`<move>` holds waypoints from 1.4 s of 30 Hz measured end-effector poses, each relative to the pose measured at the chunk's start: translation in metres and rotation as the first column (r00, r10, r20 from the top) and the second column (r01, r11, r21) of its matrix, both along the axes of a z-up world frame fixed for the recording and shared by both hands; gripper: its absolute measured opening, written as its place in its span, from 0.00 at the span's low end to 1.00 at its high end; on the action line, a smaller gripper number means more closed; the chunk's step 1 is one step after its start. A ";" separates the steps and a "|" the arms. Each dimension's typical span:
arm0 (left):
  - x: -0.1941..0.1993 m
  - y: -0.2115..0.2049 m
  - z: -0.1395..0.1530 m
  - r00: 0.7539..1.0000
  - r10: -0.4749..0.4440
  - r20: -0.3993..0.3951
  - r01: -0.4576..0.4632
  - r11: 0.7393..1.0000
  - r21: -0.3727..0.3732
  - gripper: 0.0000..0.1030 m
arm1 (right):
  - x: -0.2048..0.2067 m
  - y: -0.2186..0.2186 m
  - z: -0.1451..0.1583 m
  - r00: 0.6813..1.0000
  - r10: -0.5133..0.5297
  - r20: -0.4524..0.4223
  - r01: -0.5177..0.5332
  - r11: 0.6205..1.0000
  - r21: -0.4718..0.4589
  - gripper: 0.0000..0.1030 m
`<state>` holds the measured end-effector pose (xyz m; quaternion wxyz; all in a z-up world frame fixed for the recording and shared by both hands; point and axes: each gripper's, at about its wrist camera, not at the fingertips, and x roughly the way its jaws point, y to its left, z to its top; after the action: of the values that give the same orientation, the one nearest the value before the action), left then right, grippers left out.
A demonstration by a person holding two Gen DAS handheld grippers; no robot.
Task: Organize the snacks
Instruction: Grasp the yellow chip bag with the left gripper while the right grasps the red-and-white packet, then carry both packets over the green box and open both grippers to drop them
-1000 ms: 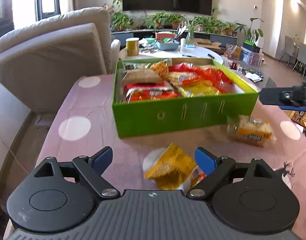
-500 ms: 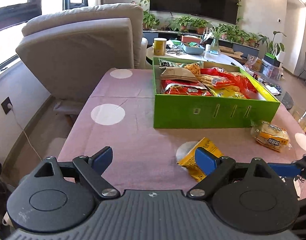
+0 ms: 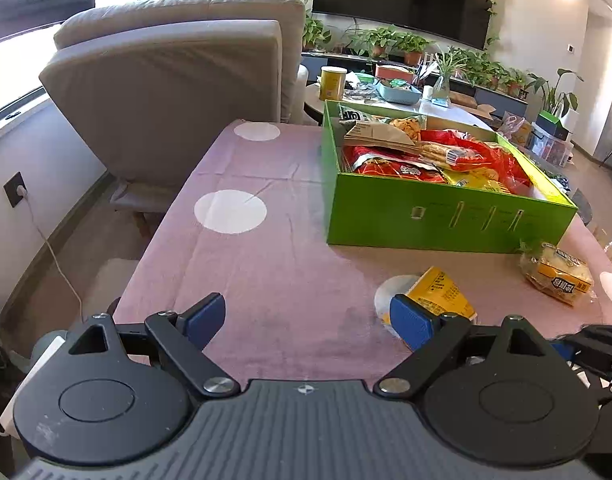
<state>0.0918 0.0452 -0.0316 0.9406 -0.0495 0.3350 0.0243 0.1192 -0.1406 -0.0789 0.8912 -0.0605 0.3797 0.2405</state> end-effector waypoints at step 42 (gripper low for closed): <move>0.033 -0.092 -0.010 0.977 -0.202 -0.069 0.205 0.977 0.051 0.43 | 0.008 -0.087 0.034 0.961 -0.237 0.144 0.211 0.962 0.172 0.61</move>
<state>0.1250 -0.0466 -0.0420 0.9281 0.0130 0.3670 -0.0610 0.1276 -0.2276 -0.0446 0.9428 0.0332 0.2902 0.1608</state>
